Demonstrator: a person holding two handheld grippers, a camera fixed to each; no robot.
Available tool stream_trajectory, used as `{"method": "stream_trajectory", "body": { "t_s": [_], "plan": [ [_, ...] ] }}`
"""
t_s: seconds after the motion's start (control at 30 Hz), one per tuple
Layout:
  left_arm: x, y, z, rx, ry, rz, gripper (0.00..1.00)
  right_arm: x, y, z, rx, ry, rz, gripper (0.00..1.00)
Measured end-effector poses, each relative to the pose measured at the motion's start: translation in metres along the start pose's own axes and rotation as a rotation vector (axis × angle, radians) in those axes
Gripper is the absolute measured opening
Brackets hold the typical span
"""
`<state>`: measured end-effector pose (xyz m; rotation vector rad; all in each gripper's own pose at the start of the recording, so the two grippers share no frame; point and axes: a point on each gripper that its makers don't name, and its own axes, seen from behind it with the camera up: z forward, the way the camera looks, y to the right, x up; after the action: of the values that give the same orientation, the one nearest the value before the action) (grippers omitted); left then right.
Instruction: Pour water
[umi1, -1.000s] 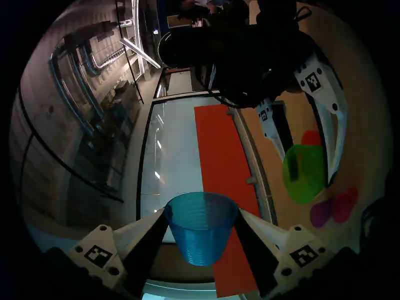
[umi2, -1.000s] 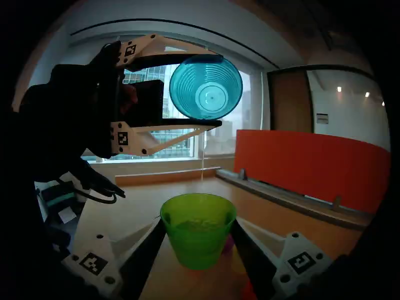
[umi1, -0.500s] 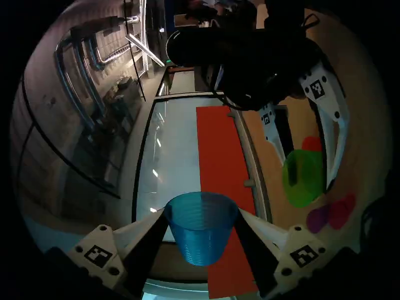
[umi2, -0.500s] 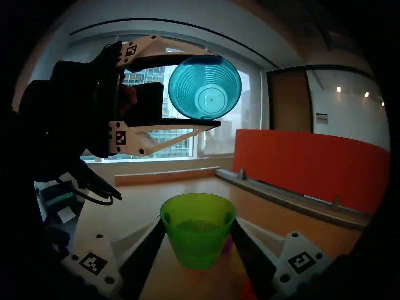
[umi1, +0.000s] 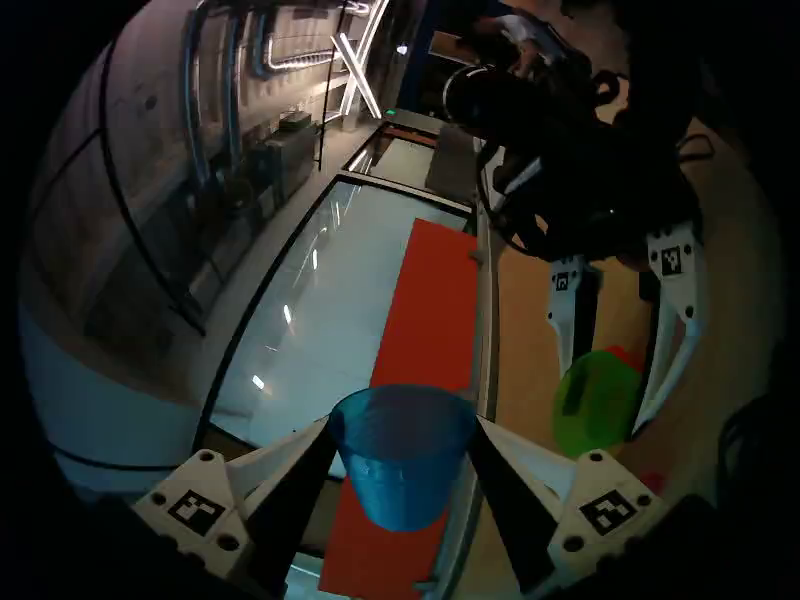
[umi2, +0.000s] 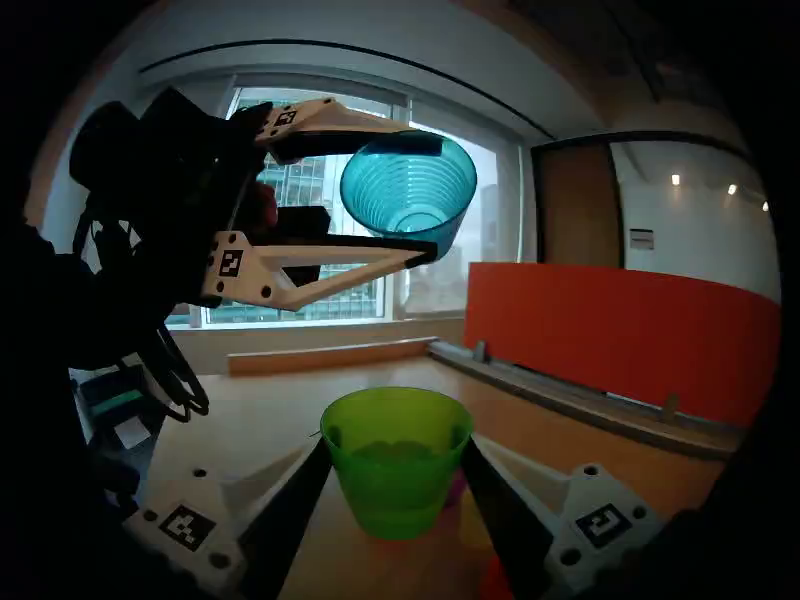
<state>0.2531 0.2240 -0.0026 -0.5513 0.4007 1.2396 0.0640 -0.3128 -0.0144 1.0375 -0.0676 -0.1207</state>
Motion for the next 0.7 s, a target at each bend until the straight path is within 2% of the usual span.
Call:
{"method": "stream_trajectory", "body": {
  "t_s": [0.4, 0.7],
  "plan": [
    [-0.015, -0.004, 0.005, -0.010, 0.006, -0.387, 0.87, 0.007, -0.001, -0.002, -0.006, 0.015, 0.003, 0.89],
    [-0.026, -0.005, 0.010, -0.028, 0.023, -0.718, 0.87, 0.010, -0.002, -0.005, -0.011, 0.024, 0.006, 0.89]
  ]
}}
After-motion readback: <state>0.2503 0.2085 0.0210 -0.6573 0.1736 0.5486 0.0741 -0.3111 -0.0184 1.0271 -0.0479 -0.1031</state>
